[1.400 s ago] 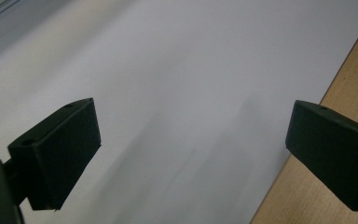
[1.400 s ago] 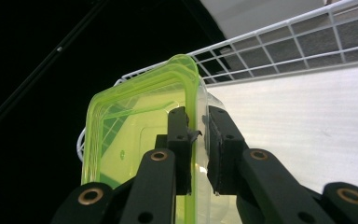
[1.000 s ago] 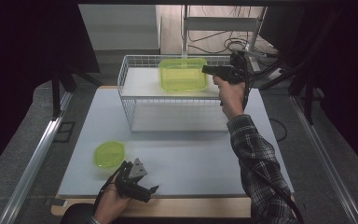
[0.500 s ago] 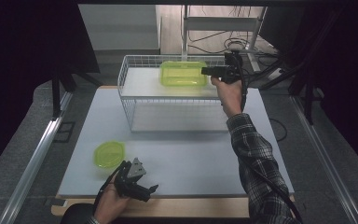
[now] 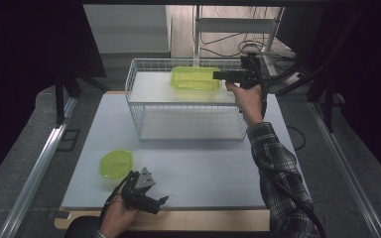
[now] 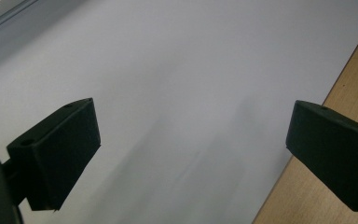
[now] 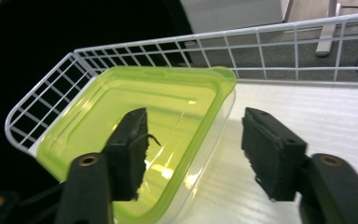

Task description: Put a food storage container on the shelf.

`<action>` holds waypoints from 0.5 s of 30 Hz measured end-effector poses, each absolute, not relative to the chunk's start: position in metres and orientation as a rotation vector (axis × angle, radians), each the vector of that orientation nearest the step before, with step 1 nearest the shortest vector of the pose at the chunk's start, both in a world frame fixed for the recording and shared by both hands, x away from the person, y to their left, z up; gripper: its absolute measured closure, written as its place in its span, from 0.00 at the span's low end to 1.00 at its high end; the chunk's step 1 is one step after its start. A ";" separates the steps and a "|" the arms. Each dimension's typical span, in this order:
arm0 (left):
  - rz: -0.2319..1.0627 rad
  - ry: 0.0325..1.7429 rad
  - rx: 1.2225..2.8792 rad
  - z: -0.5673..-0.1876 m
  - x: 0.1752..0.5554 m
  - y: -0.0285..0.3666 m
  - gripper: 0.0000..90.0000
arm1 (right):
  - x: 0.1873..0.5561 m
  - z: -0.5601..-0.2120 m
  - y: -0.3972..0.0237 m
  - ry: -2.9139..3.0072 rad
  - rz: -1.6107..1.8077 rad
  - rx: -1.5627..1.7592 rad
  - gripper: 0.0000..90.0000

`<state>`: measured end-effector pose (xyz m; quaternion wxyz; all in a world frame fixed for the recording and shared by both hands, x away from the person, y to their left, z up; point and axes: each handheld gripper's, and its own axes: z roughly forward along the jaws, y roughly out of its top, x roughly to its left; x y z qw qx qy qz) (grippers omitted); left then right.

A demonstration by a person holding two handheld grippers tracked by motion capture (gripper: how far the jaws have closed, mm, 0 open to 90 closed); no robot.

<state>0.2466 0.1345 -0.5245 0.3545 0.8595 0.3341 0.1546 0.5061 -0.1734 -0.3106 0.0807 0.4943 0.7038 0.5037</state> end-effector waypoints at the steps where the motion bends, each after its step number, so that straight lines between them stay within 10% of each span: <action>1: 0.400 0.864 2.221 -0.524 0.247 0.134 0.03 | 0.504 -0.310 -0.174 2.116 1.503 1.463 0.42; 15: 0.397 0.873 2.212 -0.524 0.247 0.136 0.03 | 0.475 -0.315 -0.189 2.184 1.527 1.299 0.17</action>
